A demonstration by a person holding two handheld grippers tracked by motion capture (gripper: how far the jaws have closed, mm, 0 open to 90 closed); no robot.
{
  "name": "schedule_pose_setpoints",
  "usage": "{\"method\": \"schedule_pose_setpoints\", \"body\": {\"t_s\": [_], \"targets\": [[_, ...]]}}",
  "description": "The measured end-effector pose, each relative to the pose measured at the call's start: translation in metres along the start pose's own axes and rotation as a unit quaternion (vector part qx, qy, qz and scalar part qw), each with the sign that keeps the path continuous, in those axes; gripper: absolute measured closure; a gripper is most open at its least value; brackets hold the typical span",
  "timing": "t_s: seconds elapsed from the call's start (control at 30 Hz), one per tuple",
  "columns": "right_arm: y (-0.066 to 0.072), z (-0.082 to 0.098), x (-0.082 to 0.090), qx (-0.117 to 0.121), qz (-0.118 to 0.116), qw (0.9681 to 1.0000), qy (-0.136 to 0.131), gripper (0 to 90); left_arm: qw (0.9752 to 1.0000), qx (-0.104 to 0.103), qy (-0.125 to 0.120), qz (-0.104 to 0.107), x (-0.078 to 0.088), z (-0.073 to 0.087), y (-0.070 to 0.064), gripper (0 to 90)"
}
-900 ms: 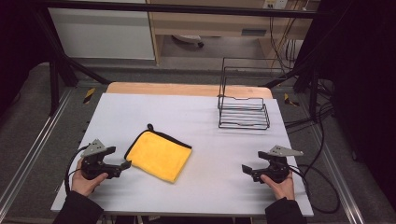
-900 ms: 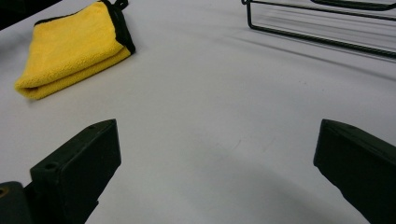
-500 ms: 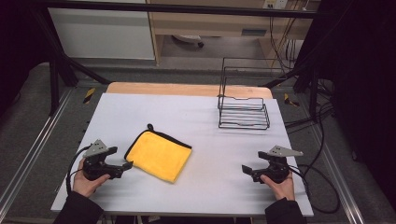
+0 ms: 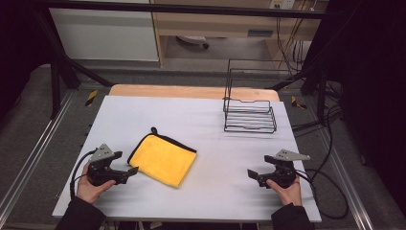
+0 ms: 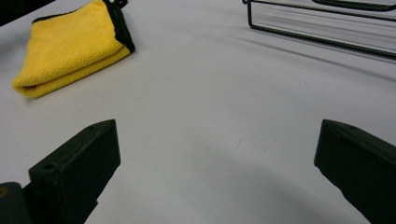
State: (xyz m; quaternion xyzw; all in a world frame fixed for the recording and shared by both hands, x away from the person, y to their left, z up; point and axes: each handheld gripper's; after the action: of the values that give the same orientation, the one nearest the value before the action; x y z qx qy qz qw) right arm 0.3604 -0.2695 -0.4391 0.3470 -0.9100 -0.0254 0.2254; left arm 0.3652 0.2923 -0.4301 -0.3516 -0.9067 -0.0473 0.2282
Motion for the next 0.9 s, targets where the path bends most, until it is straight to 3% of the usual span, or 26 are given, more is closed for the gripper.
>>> {"method": "schedule_pose_setpoints", "body": {"t_s": [0.57,0.9], "targets": [[0.0,0.0,0.0,-0.001,0.004,1.0,0.002,0.8,1.0,0.0,0.0,0.003,-0.001,-0.001,-0.002,6.3],[0.0,0.0,0.0,0.001,0.006,1.0,0.002,0.7,0.9999,-0.006,0.009,0.009,-0.007,-0.007,-0.015,6.4]]}}
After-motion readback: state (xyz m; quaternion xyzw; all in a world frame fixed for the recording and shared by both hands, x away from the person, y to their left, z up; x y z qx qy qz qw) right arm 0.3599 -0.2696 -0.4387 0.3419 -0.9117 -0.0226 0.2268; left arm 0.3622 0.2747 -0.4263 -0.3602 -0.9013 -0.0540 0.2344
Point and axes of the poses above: each handheld gripper's, and its own axes: x roughly backward along the jaws, z roughly out of its underside, y roughly to its left, and after that the axes turned 8 degrees about -y, right-handed
